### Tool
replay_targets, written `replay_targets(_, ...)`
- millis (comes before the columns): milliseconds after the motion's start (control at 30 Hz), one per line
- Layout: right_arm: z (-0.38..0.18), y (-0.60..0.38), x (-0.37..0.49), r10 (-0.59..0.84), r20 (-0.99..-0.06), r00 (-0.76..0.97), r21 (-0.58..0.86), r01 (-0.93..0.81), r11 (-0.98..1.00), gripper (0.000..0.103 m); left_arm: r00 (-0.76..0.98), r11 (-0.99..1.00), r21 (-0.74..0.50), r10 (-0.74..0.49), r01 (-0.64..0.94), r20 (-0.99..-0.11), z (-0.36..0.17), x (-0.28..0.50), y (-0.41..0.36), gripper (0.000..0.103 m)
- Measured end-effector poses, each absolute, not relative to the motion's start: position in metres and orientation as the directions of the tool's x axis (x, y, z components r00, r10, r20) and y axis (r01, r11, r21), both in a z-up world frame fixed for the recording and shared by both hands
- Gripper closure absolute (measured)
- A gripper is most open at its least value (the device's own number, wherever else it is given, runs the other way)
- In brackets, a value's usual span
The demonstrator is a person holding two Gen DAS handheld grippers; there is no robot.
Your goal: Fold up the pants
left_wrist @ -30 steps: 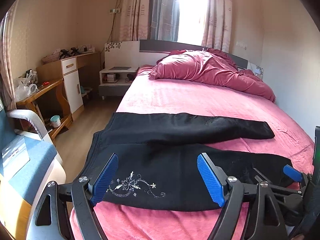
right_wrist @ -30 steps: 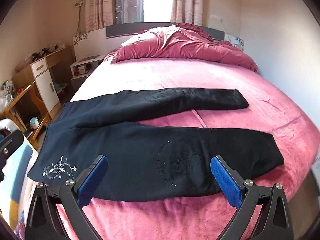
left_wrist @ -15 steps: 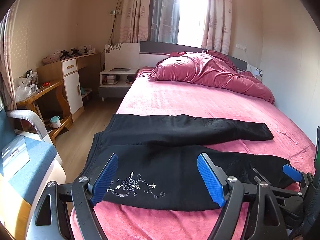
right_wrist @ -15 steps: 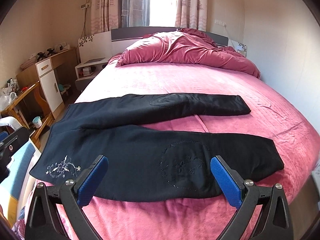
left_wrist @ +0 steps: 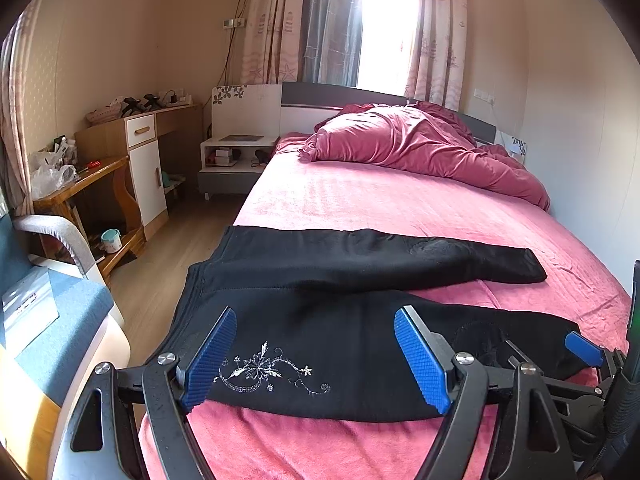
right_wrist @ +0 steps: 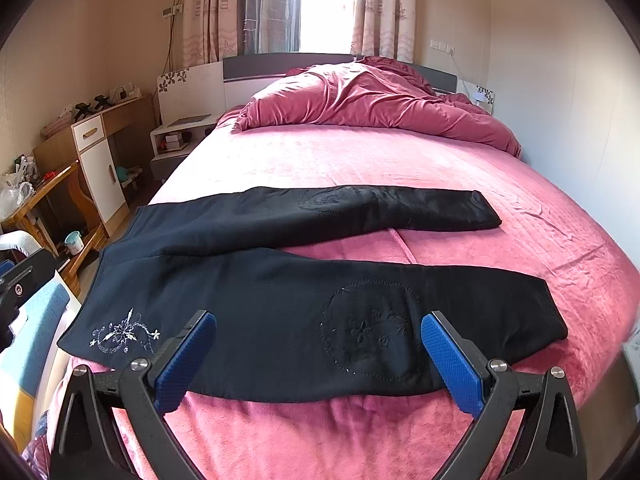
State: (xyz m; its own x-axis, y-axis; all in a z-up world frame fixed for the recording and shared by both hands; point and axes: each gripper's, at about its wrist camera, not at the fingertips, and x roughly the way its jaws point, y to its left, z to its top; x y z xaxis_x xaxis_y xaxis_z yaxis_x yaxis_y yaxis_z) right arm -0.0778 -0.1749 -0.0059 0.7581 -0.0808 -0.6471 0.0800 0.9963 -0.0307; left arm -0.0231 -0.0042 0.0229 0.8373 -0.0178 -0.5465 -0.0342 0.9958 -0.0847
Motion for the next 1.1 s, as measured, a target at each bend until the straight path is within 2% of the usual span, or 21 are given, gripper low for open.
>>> replay_targets(633, -0.019, -0.178, -0.073, -0.073, -0.665, 0.743, -0.024, 0.077, 0.997, 0.0, 0.817, 0.995, -0.092, -0.021, -0.039, -0.576, 0.011, -0.017, -0.003, 0.02)
replay_targets(900, -0.038, -0.202, -0.072, 0.01, -0.699, 0.715, 0.095, 0.079, 0.992, 0.0, 0.776, 0.989, -0.149, -0.079, -0.019, -0.625, -0.006, -0.004, 0.004, 0.019)
replay_targets(967, -0.047, -0.215, -0.072, 0.036, -0.719, 0.694, 0.133, 0.087, 0.987, 0.0, 0.755, 0.976, -0.214, -0.12, -0.027, -0.645, -0.016, 0.005, 0.014, 0.016)
replay_targets(1033, -0.056, -0.234, -0.073, 0.056, -0.747, 0.662, 0.171, 0.111, 0.979, 0.0, 0.727, 0.963, -0.263, -0.136, -0.063, -0.673, -0.027, 0.016, 0.029, 0.0)
replay_targets(1100, -0.068, -0.263, -0.075, 0.086, -0.782, 0.618, 0.227, 0.154, 0.962, 0.0, 0.702, 0.939, -0.327, -0.16, -0.109, -0.693, -0.043, 0.027, 0.051, 0.0)
